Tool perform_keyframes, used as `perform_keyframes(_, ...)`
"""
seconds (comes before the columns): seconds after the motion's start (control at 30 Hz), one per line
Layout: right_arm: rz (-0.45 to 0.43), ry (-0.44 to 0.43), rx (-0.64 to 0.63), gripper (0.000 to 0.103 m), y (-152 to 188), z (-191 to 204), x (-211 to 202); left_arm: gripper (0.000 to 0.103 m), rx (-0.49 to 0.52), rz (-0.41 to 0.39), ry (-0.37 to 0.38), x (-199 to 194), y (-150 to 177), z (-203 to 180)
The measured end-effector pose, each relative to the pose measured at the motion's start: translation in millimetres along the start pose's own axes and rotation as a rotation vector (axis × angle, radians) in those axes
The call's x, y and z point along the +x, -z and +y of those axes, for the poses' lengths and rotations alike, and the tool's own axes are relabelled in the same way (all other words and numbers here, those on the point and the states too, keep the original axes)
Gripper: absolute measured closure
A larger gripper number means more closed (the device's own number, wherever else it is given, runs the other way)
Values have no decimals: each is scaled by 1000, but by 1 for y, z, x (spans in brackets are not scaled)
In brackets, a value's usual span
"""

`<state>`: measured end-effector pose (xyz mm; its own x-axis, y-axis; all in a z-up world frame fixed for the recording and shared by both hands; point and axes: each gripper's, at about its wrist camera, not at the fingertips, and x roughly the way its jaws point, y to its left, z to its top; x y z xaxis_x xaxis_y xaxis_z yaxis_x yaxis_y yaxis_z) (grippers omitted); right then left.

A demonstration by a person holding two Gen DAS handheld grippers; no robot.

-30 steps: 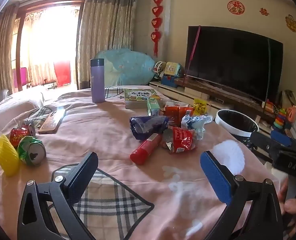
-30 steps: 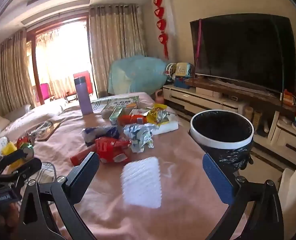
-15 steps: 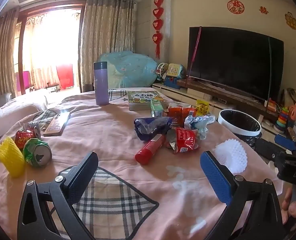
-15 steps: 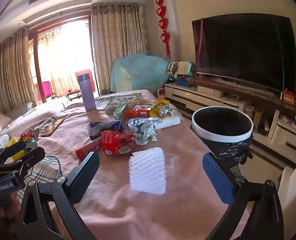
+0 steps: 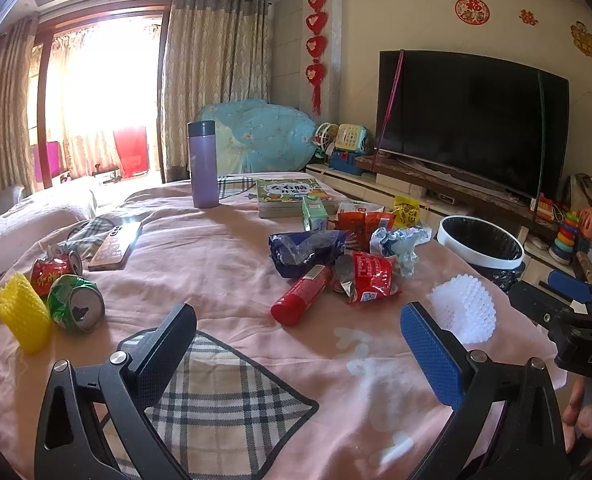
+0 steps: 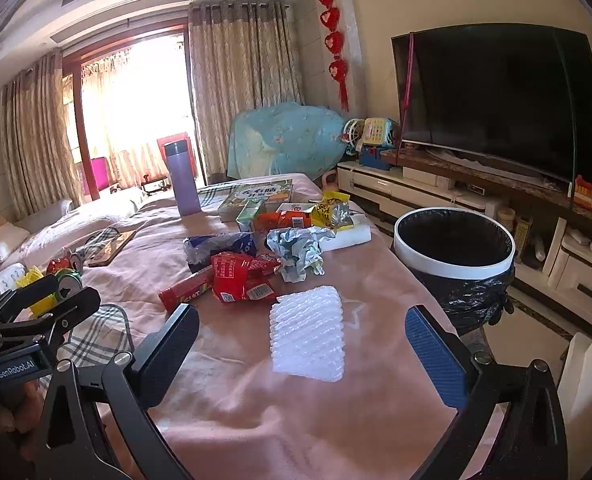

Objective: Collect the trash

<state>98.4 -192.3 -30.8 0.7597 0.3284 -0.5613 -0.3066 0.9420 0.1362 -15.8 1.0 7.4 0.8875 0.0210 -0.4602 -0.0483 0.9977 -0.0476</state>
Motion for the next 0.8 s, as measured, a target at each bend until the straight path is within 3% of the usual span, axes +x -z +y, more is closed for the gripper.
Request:
perform_keyframes(0.27,0,-6,6,0,-35,-19,5,1,0,-2,-2,0,1,-1)
perform_keyframes(0.67,23,-20,-13,0,-53,-32,11,1,-8,0,5,-2,3,0)
perform_keyframes(0.73,21,-12,-14,0,-25,-22,1,1,-7,0,2,-2,3,0)
perform_keyframes(0.8,21,-8,-14,0,-21,-17,-1,1,-6,2,4,-1,3,0)
